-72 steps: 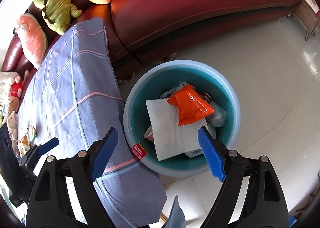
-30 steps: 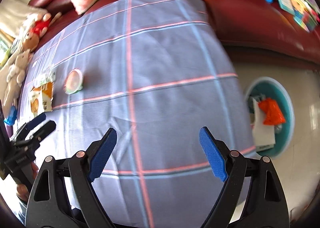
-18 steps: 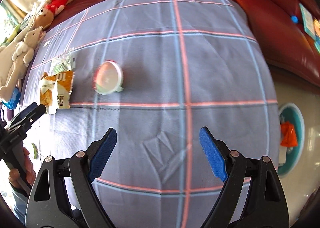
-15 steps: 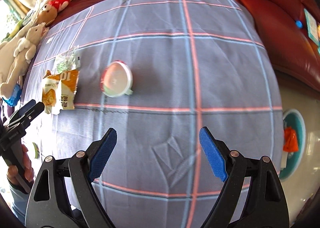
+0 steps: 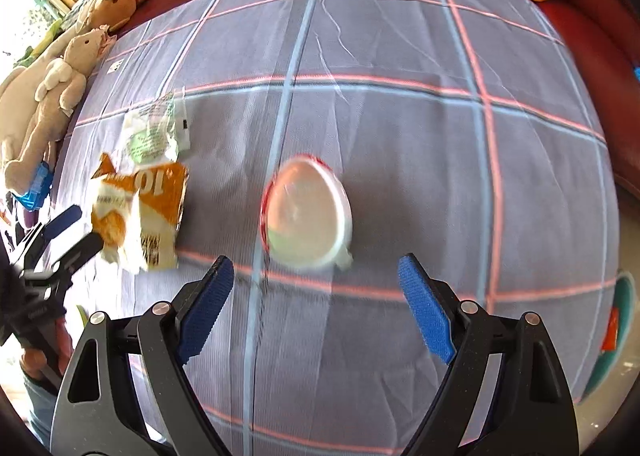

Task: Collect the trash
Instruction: 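Grasp the clear egg capsule with the right tool while the left tool grasps the yellow snack wrapper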

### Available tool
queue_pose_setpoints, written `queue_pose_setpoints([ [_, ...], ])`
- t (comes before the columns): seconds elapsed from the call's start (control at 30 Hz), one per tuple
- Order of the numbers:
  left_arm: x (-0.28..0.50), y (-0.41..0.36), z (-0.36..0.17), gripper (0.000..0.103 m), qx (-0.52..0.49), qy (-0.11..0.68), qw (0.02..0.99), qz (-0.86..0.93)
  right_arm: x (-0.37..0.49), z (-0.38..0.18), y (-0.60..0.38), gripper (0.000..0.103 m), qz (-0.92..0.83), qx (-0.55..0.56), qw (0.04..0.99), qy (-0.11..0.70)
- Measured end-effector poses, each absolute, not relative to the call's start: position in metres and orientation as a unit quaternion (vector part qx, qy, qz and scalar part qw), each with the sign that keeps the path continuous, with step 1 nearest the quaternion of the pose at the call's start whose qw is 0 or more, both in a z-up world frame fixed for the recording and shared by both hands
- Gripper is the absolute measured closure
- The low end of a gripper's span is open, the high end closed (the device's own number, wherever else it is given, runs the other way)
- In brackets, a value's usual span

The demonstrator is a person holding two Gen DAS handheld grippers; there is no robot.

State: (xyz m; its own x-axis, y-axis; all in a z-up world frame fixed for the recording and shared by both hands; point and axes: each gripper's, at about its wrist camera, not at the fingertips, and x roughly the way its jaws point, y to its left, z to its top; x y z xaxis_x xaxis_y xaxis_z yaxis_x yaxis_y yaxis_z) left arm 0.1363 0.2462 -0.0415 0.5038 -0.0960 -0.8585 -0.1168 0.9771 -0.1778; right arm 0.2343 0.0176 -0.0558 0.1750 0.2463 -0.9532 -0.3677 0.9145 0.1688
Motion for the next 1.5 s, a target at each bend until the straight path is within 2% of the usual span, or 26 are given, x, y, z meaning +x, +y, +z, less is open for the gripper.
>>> queue_pose_setpoints([
  [0.07,0.138,0.247,-0.042,0.004,-0.101,0.5,0.86,0.005,0.243,-0.062,0.023,0.023,0.202,-0.047,0.764,0.61],
  [0.13,0.141,0.247,-0.043,0.004,-0.094,0.502,0.86,0.004,0.25,-0.067,0.026,0.029,0.205,-0.045,0.762,0.612],
  [0.2,0.144,0.247,-0.043,0.004,-0.089,0.503,0.86,0.002,0.255,-0.074,0.031,0.046,0.212,-0.041,0.756,0.618],
  [0.23,0.145,0.246,-0.043,0.004,-0.086,0.502,0.861,0.0,0.256,-0.077,0.033,0.051,0.215,-0.041,0.752,0.621],
  [0.33,0.148,0.238,-0.04,0.005,-0.073,0.495,0.866,-0.013,0.254,-0.079,0.036,0.052,0.221,-0.043,0.755,0.616],
  [0.5,0.149,0.213,-0.039,0.031,-0.038,0.499,0.865,-0.046,0.249,-0.076,0.024,0.052,0.223,-0.035,0.756,0.615],
  [0.53,0.149,0.208,-0.042,0.032,-0.038,0.504,0.861,-0.055,0.248,-0.076,0.021,0.052,0.222,-0.035,0.756,0.615],
  [1.03,0.168,0.168,-0.074,0.034,-0.094,0.515,0.85,-0.068,0.223,-0.068,-0.054,0.051,0.186,0.004,0.767,0.614],
  [1.07,0.169,0.166,-0.074,0.042,-0.098,0.512,0.851,-0.067,0.221,-0.068,-0.058,0.051,0.185,0.007,0.768,0.613],
  [1.1,0.17,0.165,-0.074,0.056,-0.099,0.511,0.852,-0.064,0.218,-0.067,-0.063,0.051,0.184,0.012,0.769,0.612],
  [1.17,0.17,0.161,-0.074,0.07,-0.107,0.509,0.852,-0.061,0.215,-0.066,-0.072,0.051,0.182,0.023,0.77,0.611],
  [1.37,0.16,0.155,-0.058,0.083,-0.115,0.489,0.864,-0.037,0.203,-0.064,-0.093,0.051,0.178,0.052,0.777,0.601],
  [1.5,0.151,0.147,-0.047,0.084,-0.114,0.484,0.867,-0.036,0.195,-0.057,-0.105,0.051,0.176,0.065,0.786,0.589],
])
